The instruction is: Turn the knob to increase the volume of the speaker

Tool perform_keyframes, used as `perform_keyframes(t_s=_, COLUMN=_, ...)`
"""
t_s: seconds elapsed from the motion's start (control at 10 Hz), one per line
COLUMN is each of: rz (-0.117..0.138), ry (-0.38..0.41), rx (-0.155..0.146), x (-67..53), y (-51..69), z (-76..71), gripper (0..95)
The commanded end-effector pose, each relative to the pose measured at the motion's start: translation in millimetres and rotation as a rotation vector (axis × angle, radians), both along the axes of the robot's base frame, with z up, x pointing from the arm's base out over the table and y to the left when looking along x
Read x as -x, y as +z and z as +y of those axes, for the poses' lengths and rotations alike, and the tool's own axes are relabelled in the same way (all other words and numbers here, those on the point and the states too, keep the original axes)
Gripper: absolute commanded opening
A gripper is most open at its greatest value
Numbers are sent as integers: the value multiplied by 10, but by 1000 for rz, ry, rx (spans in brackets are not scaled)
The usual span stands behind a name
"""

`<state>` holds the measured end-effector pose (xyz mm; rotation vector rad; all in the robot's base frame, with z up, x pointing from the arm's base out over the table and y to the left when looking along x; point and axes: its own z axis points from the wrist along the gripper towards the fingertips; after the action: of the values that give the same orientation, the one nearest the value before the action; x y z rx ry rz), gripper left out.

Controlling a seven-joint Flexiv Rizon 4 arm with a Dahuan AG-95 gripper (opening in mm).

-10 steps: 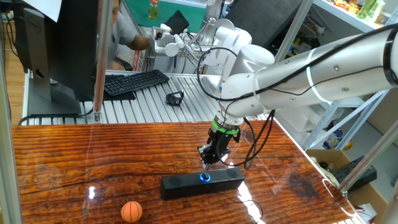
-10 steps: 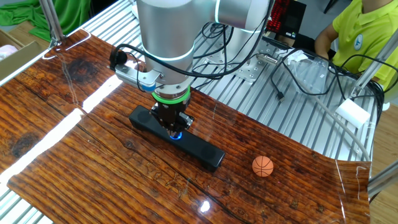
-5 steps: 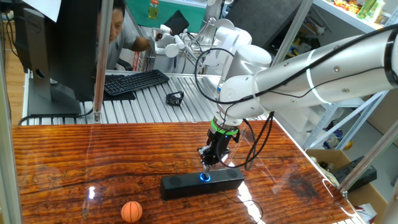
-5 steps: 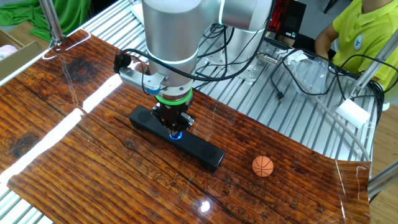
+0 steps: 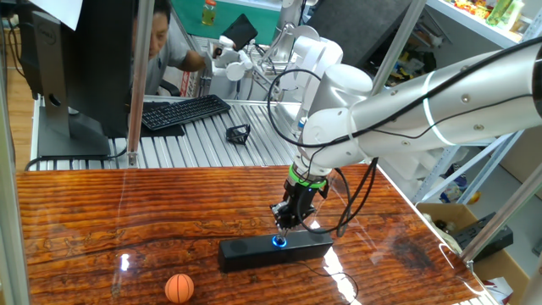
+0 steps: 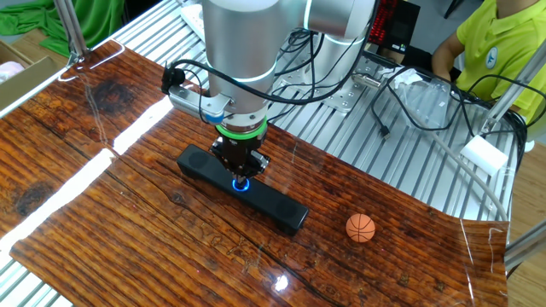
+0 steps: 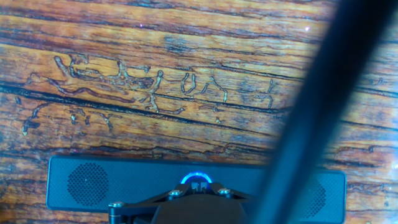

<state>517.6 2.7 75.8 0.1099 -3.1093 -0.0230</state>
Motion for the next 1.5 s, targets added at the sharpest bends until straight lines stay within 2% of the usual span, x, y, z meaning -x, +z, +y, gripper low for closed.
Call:
perform_keyframes(t_s=0.1, rz=-1, ry=3, rx=1, x=14, y=-3, z=0, gripper=0)
perform_keyframes(t_s=0.4, rz=0, ry=-3, rx=1, x=29, y=-5, z=-1, gripper=0)
perform_keyframes(t_s=0.5, rz=1, ry=-12, rx=0, x=33, y=-7, z=-2, gripper=190)
perform_keyframes(t_s=0.7, rz=1, ry=-21, rx=0, x=36, y=-7, z=-1, gripper=190)
perform_keyframes(t_s=0.8, rz=1, ry=-26, rx=0, x=36, y=-8, z=-1, gripper=380)
perform_keyframes(t_s=1.4, rz=1, ry=-32, rx=-9, x=45, y=-42, z=13, gripper=380)
perform_keyframes(t_s=1.5, rz=1, ry=-27, rx=-7, x=46, y=-42, z=16, gripper=190)
